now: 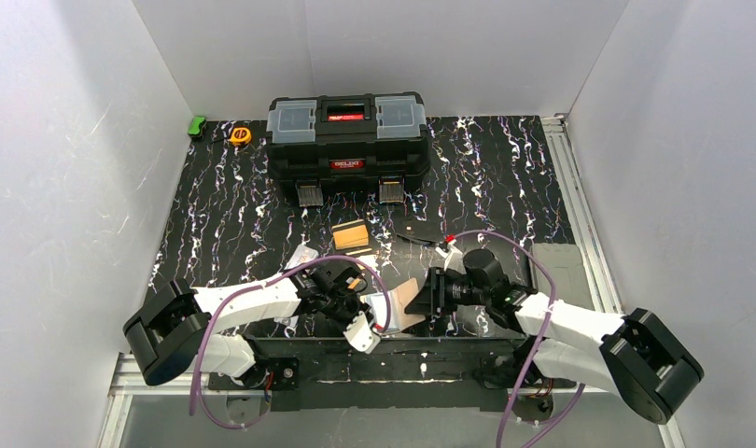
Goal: Put the credit cards into the card holder
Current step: Close the card holder at the center of the board.
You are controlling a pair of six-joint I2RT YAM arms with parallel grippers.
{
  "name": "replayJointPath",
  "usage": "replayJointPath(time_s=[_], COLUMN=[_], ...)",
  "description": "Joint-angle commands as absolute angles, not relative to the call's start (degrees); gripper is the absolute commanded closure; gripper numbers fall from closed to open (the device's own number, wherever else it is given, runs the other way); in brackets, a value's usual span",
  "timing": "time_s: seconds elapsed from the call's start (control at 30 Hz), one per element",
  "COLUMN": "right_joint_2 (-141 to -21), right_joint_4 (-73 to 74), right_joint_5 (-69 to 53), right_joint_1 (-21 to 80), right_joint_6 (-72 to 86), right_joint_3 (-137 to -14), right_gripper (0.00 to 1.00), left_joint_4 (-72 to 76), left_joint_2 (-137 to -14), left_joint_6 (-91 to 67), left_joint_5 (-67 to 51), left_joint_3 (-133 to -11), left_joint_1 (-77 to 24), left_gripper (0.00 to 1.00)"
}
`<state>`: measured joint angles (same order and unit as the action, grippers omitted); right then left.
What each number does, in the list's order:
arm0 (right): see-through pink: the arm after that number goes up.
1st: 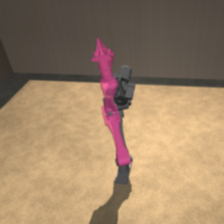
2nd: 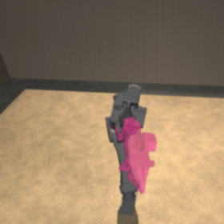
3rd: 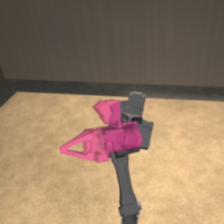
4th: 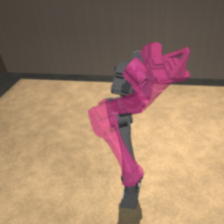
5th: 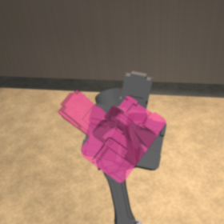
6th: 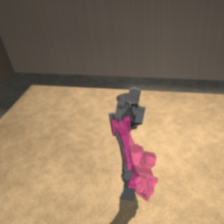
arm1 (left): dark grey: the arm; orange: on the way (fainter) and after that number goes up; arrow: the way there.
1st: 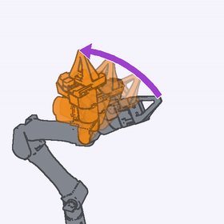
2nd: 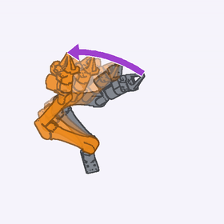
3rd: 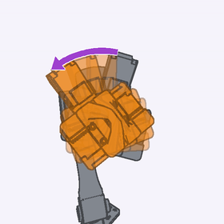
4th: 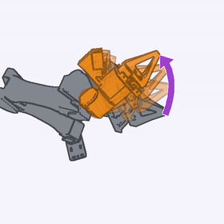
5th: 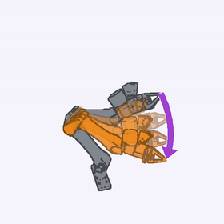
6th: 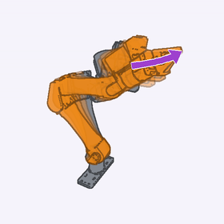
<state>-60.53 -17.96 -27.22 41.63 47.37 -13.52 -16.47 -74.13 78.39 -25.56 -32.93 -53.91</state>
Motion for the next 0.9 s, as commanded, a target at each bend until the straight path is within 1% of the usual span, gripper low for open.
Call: replayJointPath(time_s=[0.0,0.13,0.27,0.37,0.5,0.6,0.63,0.7,0.73,0.8,0.87], right_joint_2=[-63.4,-64.9,-65.0,-67.5,-71.9,-73.3,-72.0,-68.1,-66.1,-62.4,-59.3], right_joint_4=[-25.9,-27.4,-27.7,-30.7,-34.5,-37.2,-35.9,-27.7,-20.6,-14.0,-9.3], right_joint_5=[-33.0,-36.9,-36.9,-36.7,-37.5,-39.3,-38.9,-36.5,-35.6,-33.7,-32.4], right_joint_1=[41.7,41.7,42.0,42.0,41.9,40.3,39.2,37.3,36.5,35.4,34.5], right_joint_6=[45.8,44.9,45.1,46.8,48.9,50.2,50.0,46.8,44.2,41.2,39.2], right_joint_3=[-19.4,-22.1,-22.2,-20.6,-20.1,-19.5,-19.4,-21.0,-22.4,-24.2,-25.7], right_gripper=[0.52,0.50,0.49,0.49,0.51,0.54,0.54,0.49,0.46,0.39,0.36], left_joint_4=[-18.5,-18.5,-17.8,-17.1,-16.1,-16.2,-16.2,-16.4,-16.4,-16.4,-16.5], left_joint_2=[-73.3,-73.3,-72.6,-72.1,-71.4,-70.8,-70.7,-70.0,-69.7,-69.5,-69.8], left_joint_6=[78.5,78.6,78.5,78.2,78.0,78.0,78.0,78.0,78.2,78.4,78.5], left_joint_5=[-26.3,-26.0,-25.9,-25.8,-25.5,-25.2,-25.1,-25.1,-25.3,-25.5,-25.3], left_joint_3=[-32.3,-32.3,-31.8,-31.2,-30.5,-30.2,-30.0,-29.8,-29.7,-29.5,-29.6], left_joint_1=[-54.1,-54.1,-54.1,-54.1,-54.2,-54.1,-54.1,-54.1,-54.2,-54.2,-54.2], left_gripper=[1.00,1.00,1.00,1.00,1.00,1.00,1.00,1.00,1.00,1.00,1.00])
